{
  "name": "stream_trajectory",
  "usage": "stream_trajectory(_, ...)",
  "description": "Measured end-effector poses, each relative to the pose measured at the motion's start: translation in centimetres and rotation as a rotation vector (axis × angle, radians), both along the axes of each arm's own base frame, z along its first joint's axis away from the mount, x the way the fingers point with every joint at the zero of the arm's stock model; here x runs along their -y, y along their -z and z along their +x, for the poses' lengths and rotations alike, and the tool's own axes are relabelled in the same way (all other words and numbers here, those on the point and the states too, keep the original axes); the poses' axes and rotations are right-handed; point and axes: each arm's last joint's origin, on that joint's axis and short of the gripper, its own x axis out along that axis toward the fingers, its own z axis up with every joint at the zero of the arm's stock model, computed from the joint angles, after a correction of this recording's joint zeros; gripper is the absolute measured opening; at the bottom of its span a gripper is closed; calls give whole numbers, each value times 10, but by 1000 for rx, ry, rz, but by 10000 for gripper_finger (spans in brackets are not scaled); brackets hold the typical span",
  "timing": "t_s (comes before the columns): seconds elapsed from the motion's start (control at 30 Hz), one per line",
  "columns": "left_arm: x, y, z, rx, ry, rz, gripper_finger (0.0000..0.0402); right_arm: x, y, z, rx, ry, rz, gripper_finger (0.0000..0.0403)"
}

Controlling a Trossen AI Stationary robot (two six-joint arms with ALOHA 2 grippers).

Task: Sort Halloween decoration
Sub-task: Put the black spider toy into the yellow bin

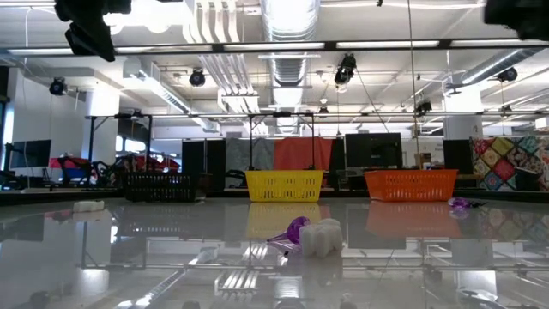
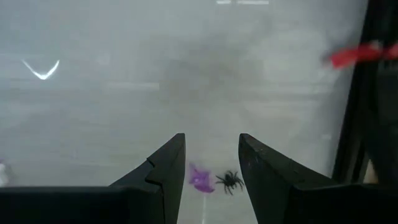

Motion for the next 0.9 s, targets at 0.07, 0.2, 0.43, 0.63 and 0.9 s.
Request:
stream_trajectory(0.07, 0, 0, 0, -2, 0, -1, 111, -8, 12, -6, 3, 33, 19, 141)
stream_trajectory(0.2, 0, 0, 0, -3, 0, -1, 111, -23, 29, -13, 47, 31, 73, 141)
stream_trajectory(0.43, 0, 0, 0, -3, -4, -4, 111, -30, 46, -20, 81, -31, 108, 141)
stream_trajectory(0.63, 0, 0, 0, -2, -6, -5, 111, -33, 50, -27, 44, -150, 121, 141)
stream_trajectory(0.9, 0, 0, 1, -1, -3, -3, 111, -45, 49, -34, 87, -346, 141, 141)
